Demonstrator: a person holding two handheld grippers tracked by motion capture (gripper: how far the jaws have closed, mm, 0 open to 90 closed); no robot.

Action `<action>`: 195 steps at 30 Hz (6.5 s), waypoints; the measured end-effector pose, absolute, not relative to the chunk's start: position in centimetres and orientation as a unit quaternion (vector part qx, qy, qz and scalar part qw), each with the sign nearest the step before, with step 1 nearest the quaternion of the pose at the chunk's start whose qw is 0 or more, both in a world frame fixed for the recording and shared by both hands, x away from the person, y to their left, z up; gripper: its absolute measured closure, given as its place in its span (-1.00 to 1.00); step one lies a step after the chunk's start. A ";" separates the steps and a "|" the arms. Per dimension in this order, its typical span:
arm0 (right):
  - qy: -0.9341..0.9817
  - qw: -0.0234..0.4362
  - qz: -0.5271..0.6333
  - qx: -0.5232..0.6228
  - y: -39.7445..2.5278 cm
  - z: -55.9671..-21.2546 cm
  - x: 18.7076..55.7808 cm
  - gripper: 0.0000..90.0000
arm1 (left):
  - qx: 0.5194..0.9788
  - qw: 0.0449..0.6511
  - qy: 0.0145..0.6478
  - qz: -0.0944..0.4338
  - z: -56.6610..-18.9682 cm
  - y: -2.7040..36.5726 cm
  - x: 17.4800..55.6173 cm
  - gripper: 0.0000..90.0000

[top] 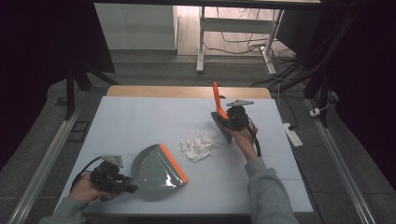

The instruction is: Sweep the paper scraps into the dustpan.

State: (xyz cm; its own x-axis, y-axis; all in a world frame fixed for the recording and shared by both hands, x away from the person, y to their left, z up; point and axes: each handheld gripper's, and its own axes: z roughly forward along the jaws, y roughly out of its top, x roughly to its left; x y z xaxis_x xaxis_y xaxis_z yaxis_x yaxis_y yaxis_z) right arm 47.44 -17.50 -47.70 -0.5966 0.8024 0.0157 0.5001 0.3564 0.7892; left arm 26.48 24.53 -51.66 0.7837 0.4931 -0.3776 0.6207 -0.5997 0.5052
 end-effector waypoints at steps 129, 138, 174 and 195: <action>0.862 0.088 0.419 0.272 -3.5 -47.9 39.6 0.56 | 0.884 0.320 0.322 -0.113 -52.4 23.2 27.6 0.38; 0.846 0.137 0.424 0.292 -5.5 -46.4 40.9 0.56 | 0.885 0.319 0.321 -0.112 -52.4 23.3 27.6 0.38; 0.889 0.051 0.375 0.260 -0.3 -48.2 38.0 0.56 | 0.884 0.318 0.324 -0.114 -52.4 23.2 27.4 0.38; 0.847 0.123 0.416 0.306 -7.5 -44.5 37.5 0.56 | 0.884 0.316 0.325 -0.115 -52.5 23.2 27.4 0.38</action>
